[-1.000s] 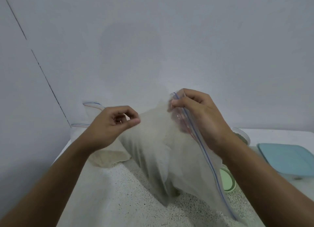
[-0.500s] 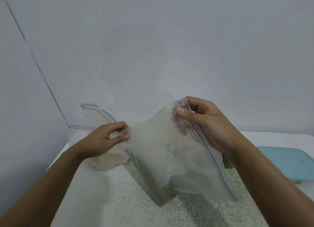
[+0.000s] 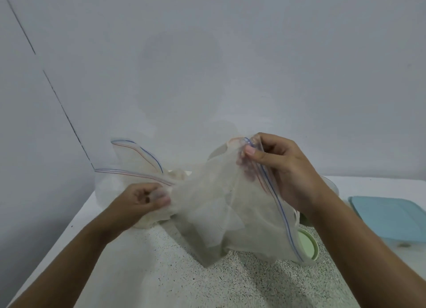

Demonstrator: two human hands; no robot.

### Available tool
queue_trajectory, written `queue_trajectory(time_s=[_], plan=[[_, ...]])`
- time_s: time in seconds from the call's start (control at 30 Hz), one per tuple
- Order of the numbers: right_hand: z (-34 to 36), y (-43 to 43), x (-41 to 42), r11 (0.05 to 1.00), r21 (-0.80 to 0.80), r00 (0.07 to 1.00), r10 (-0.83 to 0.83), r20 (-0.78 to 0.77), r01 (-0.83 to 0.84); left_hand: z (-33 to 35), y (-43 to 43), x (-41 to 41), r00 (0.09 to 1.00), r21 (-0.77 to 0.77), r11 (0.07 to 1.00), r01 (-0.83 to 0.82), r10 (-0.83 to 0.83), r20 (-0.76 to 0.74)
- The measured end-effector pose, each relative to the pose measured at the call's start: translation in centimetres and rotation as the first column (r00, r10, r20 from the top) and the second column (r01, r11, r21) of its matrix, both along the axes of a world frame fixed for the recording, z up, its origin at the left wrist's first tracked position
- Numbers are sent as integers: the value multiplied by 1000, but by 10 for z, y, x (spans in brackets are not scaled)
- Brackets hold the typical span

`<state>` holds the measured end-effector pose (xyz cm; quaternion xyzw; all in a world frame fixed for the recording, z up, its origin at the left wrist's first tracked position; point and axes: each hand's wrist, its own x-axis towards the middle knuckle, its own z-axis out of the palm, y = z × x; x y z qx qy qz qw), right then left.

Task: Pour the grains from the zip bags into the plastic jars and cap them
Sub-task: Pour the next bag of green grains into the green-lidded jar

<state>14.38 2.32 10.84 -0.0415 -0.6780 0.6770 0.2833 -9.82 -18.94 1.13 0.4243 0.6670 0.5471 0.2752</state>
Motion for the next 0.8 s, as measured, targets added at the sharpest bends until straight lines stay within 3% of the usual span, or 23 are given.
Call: queue_trajectory(time_s=[0.13, 0.3, 0.47, 0.63, 0.8], plan=[[0, -1, 0, 998, -68, 1000, -8, -9, 7, 8, -4, -9, 991, 154, 979, -131, 127, 38], [-4, -2, -5, 998, -62, 1000, -16, 18, 17, -8, -5, -5, 970, 76, 991, -113, 94, 223], [-3, -4, -9, 1000, -23, 1000, -21, 20, 21, -23, -5, -4, 861, 121, 965, -232, 146, 486], [2, -10, -8, 999, 46, 1000, 1, -25, 0, -17, -3, 0, 830, 243, 907, -343, 172, 530], [13, -12, -4, 995, -99, 994, -4, -105, -6, 12, 4, 3, 803, 353, 849, -393, 131, 581]])
